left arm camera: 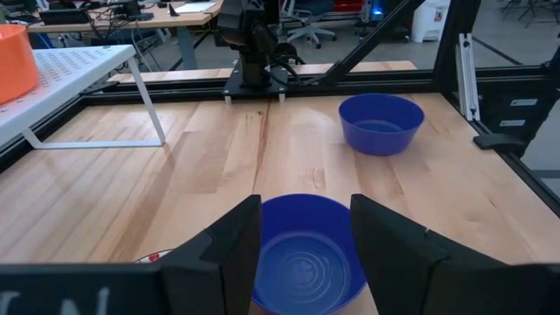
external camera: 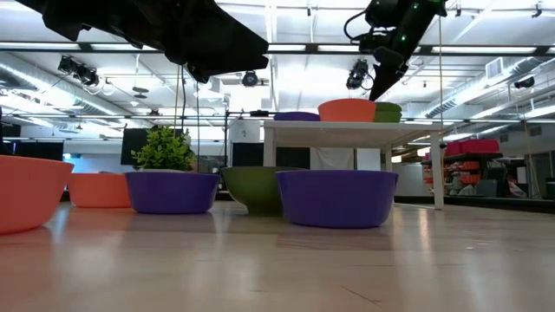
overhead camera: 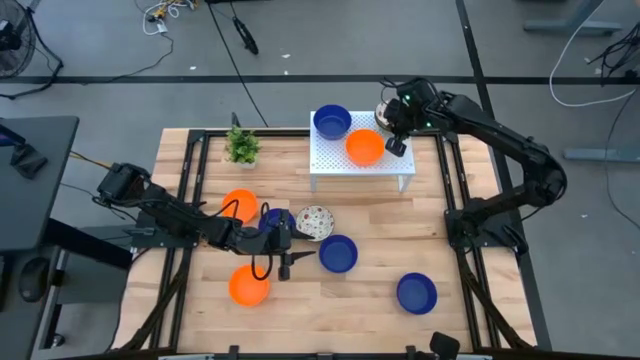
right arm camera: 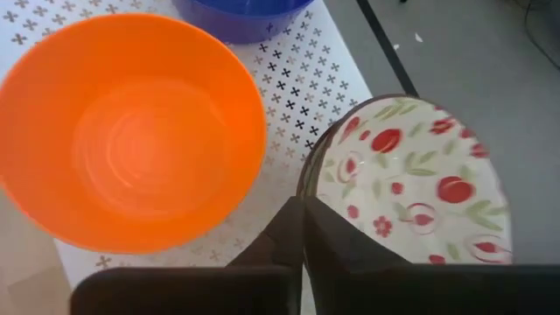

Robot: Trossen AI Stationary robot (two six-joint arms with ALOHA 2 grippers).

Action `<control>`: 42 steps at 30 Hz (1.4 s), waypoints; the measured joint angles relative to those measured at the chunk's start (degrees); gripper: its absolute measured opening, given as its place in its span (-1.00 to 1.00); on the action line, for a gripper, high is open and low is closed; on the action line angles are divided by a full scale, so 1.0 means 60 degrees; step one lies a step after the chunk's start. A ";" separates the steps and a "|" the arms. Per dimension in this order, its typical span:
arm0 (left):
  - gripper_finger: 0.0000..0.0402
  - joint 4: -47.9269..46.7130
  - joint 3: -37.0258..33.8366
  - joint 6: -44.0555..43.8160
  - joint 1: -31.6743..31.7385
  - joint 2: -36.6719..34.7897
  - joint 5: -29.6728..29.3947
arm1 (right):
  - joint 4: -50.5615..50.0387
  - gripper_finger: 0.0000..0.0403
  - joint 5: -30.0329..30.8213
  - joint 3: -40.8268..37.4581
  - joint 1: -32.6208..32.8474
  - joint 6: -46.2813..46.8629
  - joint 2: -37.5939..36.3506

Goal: Pick & Place Mini bowls
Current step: Stack the white red patterned bowl on top of the other white red patterned bowl on the shelf

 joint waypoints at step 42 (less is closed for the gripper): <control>-0.10 0.0004 -0.0004 -0.0160 -0.0004 0.0000 0.0004 | 0.2579 -0.99 -0.0234 -0.0007 -0.0455 0.1224 0.1060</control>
